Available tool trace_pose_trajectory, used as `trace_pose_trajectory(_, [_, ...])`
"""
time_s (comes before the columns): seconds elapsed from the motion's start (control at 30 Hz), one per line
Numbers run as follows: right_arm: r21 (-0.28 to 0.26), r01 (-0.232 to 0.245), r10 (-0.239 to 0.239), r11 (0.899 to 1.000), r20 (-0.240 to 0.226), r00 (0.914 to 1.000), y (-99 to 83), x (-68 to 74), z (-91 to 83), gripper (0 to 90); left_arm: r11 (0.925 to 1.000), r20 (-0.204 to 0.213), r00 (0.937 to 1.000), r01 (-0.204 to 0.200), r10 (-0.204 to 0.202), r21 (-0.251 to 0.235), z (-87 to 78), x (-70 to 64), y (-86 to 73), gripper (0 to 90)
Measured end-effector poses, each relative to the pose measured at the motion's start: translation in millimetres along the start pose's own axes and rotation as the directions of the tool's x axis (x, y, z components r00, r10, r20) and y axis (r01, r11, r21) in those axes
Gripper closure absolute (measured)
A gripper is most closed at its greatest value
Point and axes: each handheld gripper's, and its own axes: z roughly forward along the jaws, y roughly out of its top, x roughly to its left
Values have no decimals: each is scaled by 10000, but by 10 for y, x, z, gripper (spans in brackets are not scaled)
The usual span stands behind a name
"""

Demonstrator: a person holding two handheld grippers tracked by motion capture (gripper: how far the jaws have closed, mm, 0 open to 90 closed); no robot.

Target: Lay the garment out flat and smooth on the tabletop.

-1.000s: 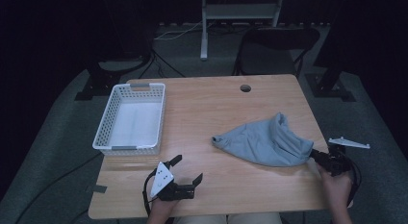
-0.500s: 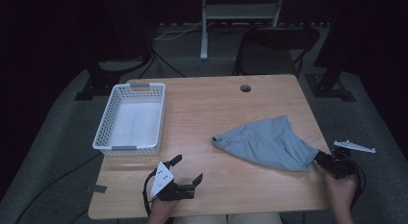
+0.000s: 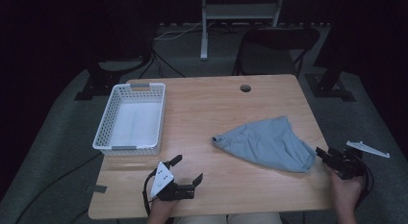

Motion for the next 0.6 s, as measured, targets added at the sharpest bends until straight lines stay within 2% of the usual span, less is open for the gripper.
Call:
trace_pose_trajectory(0.13, [-80, -48, 47, 10000, -136, 9999, -41, -24, 51, 309, 10000, -7, 10000, -2, 2, 2, 0, 0, 0, 57])
trace_pose_trajectory(0.23, [39, -47, 48, 10000, -478, 9988, -75, -44, 120, 238, 10000, -18, 10000, 67, -67, 33, 6, 2, 2, 58])
trace_pose_trajectory(0.37, [206, 348, -335, 9992, -603, 9976, -86, -16, 167, 166, 9999, 30, 9999, 137, -137, 66, 8, 13, 4, 58])
trace_pose_trajectory(0.5, [442, 591, -565, 9973, -575, 9967, -98, 26, 201, 126, 9993, 29, 9999, 123, -124, 342, 17, 17, 12, 63])
trace_pose_trajectory(0.6, [503, 683, -657, 9964, -526, 9965, -100, 39, 212, 122, 9953, 271, 9990, 339, -365, 905, 66, 36, 46, 64])
